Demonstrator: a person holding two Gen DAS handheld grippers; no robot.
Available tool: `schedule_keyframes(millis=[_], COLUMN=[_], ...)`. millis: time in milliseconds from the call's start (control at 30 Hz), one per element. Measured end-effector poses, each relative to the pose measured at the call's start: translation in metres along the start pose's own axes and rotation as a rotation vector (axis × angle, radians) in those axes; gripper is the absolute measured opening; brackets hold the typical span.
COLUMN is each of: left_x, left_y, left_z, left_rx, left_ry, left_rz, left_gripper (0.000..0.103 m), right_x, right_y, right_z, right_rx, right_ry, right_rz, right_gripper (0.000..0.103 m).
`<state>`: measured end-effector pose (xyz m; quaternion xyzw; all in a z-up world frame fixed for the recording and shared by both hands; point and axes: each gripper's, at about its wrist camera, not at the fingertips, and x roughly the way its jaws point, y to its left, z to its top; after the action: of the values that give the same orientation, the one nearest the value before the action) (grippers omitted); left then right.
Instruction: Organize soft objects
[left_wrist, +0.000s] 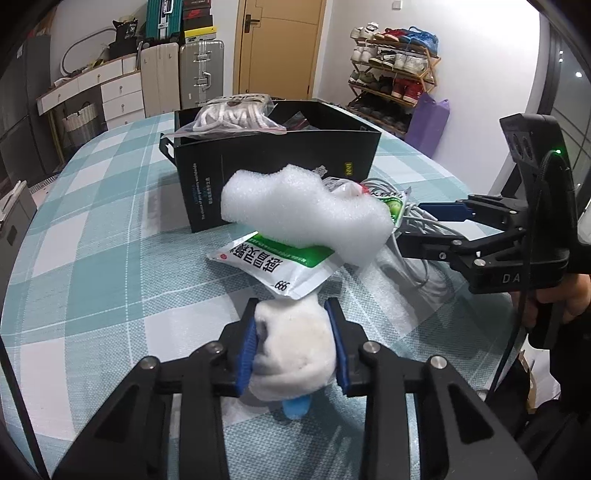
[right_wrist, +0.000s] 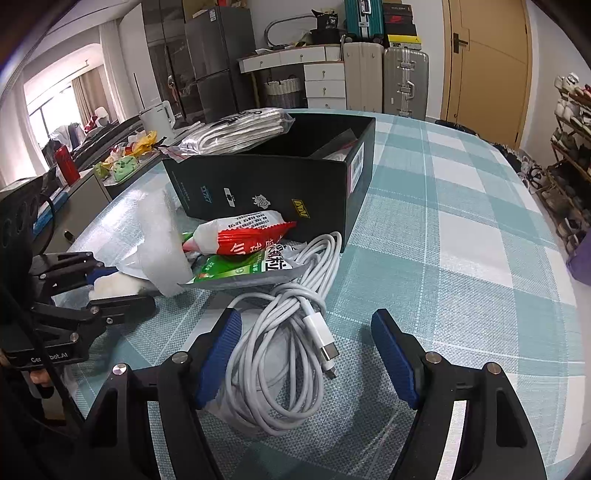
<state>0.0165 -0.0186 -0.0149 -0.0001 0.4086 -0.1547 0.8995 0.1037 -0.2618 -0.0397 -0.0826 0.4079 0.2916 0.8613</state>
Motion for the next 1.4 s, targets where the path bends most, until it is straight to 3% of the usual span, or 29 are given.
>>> schedule_keyframes(millis=[133,300,467,500,533,567,800,1000,1267,1400], left_x=[-0.003,-0.004,-0.007,-0.009,-0.01,-0.012,-0.015,-0.019,-0.026,-0.027], left_y=[0.0,0.002,0.003,0.003,0.003,0.004,0.004,0.006,0.005,0.003], left_z=[-0.001,-0.002,-0.002,-0.002,-0.002,-0.002,-0.001,0.0,0.001,0.002], left_rx=[-0.002,-0.007,-0.017,-0.018,-0.02,-0.023,-0.027,-0.036,-0.037,-0.033], left_ry=[-0.004,-0.005,-0.018,-0.022,-0.026,-0.031,-0.04,-0.056,-0.077,-0.08], left_rz=[-0.013,-0.018,-0.012,-0.013,-0.013,-0.014,-0.013,-0.011,-0.021,-0.025], left_gripper=[0.033,0.033,0.033,0.033,0.033,0.033,0.033,0.033,0.033,0.033], right_x=[-0.002,-0.004,-0.012,-0.014,-0.018,-0.021,-0.024,-0.015,-0.002,-0.004], right_y=[0.002,0.006,0.006,0.006,0.005,0.004,0.003,0.003,-0.004,-0.002], right_z=[0.0,-0.002,-0.005,-0.005,-0.005,-0.005,-0.006,-0.002,0.003,0.003], right_rx=[-0.006,-0.007,-0.003,-0.001,0.003,0.003,-0.015,-0.041,-0.026,-0.031], right_ry=[-0.009,-0.025,-0.055,-0.062,-0.079,-0.084,-0.063,-0.023,0.01,-0.005], right_rz=[0.032,0.036,0.01,0.007,-0.001,-0.006,-0.015,-0.015,0.034,0.014], right_gripper=[0.056,0.043,0.037,0.034,0.023,0.021,0.021,0.037,0.038,0.034])
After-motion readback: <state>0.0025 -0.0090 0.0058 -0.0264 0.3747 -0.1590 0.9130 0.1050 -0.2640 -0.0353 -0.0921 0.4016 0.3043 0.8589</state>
